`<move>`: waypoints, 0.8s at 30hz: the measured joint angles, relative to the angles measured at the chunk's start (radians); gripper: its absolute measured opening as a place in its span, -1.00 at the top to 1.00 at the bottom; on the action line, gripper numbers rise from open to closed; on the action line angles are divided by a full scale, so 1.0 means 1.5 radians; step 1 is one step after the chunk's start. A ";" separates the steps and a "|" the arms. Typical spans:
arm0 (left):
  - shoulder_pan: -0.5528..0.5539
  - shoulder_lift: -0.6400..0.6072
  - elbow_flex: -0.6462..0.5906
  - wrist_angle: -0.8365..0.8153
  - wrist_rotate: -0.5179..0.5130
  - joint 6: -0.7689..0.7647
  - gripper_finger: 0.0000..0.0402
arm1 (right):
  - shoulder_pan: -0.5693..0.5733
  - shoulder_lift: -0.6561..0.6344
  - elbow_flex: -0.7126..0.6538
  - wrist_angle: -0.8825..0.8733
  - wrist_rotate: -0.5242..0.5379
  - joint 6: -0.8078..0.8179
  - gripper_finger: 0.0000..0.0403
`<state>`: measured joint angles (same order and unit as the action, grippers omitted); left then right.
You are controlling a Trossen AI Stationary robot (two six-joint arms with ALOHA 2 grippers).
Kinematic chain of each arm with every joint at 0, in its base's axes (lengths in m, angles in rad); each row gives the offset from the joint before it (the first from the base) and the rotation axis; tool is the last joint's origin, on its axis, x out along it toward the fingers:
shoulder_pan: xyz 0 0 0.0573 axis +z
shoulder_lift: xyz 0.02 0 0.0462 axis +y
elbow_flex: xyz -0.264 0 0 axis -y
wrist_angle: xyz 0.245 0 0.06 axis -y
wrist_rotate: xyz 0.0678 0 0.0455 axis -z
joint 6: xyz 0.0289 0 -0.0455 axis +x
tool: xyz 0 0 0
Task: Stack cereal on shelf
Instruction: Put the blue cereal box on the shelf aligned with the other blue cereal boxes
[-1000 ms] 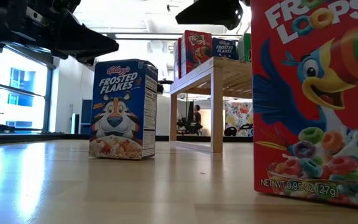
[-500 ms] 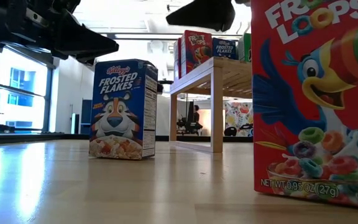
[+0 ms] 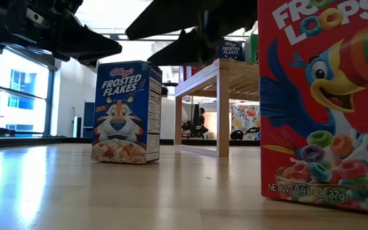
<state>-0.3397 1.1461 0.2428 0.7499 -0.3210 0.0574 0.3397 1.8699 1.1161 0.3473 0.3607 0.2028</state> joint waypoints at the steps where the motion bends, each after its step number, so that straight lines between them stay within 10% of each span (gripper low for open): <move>1: 0.000 0.000 0.000 -0.001 0.000 0.000 0.78 | 0.000 0.006 0.005 0.000 0.002 0.002 -0.93; 24: 0.000 0.000 0.000 -0.003 0.000 -0.001 0.78 | -0.031 0.069 0.051 -0.059 0.000 0.075 -0.10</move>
<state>-0.3399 1.1465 0.2428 0.7456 -0.3210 0.0563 0.2939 1.9736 1.1927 0.2588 0.3602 0.3159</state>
